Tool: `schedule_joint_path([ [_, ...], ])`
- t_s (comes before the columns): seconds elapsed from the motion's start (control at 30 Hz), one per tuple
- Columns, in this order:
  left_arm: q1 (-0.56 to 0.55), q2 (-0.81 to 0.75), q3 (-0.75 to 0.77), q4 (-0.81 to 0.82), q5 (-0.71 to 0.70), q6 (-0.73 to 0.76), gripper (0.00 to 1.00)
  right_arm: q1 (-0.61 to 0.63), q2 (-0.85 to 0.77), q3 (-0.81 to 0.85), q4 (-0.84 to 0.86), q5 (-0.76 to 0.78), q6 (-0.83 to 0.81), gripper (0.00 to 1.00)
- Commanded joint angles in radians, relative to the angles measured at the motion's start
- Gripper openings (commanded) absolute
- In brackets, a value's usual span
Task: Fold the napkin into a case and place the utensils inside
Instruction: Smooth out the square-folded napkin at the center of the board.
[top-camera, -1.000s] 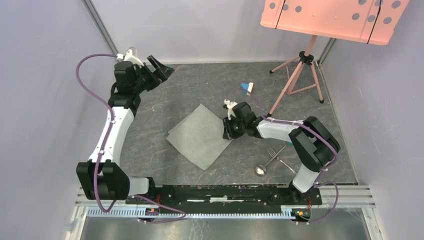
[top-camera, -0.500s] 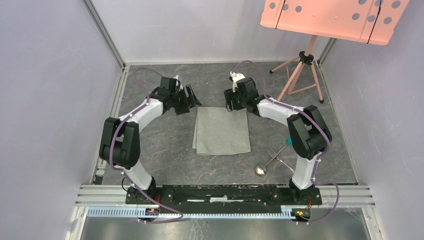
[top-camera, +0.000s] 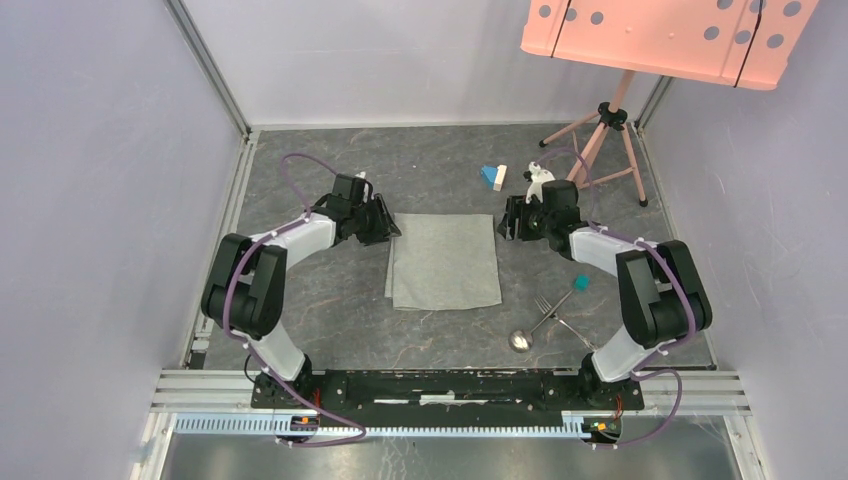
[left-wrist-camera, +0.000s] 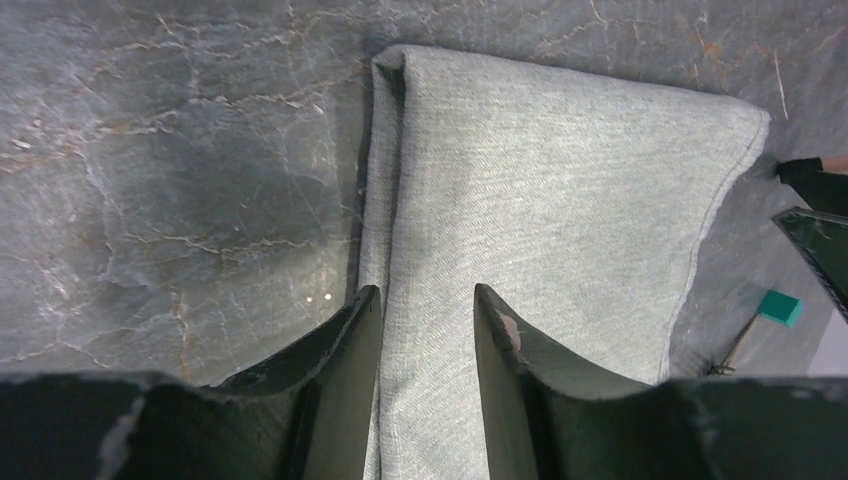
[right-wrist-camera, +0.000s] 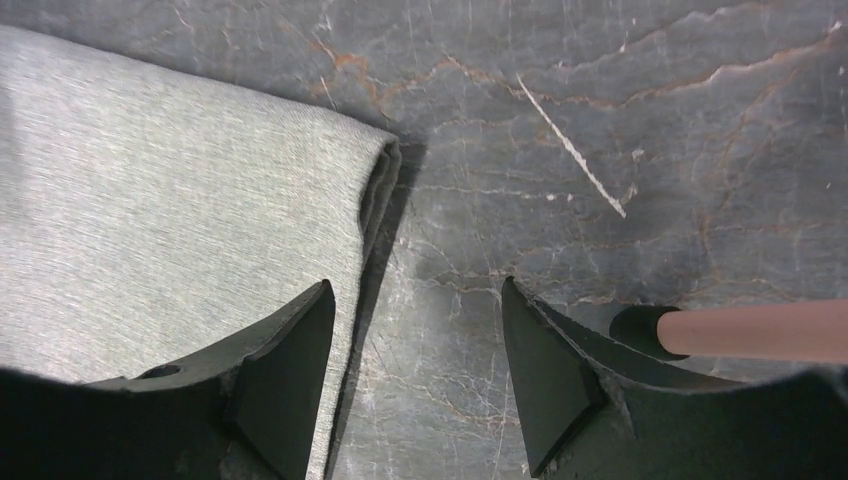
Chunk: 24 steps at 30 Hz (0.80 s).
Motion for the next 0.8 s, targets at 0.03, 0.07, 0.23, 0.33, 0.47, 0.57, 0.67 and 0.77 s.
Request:
schedule_joint_path([
  [0.03,0.002,0.038,0.052,0.046,-0.048,0.035,0.45,-0.010,-0.026,-0.004,0.083,-0.077,0.015,0.67],
  [0.07,0.002,0.050,0.064,0.044,-0.047,0.037,0.44,-0.011,-0.022,-0.004,0.085,-0.081,0.014,0.66],
  [0.23,0.002,0.102,0.105,0.048,-0.038,0.041,0.39,-0.012,0.021,0.004,0.094,-0.099,0.016,0.64],
  [0.33,0.002,0.129,0.121,0.067,-0.022,0.038,0.36,-0.011,0.037,0.004,0.113,-0.122,0.023,0.64],
  [0.47,0.002,0.160,0.148,0.065,-0.014,0.036,0.33,-0.012,0.056,0.008,0.115,-0.126,0.023,0.63],
  [0.57,0.002,0.168,0.159,0.064,-0.014,0.039,0.30,-0.012,0.067,0.011,0.115,-0.127,0.022,0.63],
  [0.67,0.002,0.165,0.162,0.058,-0.019,0.040,0.22,-0.012,0.080,0.018,0.110,-0.124,0.022,0.62],
  [0.77,0.002,0.157,0.167,0.057,-0.021,0.041,0.13,-0.012,0.086,0.023,0.103,-0.124,0.022,0.60],
])
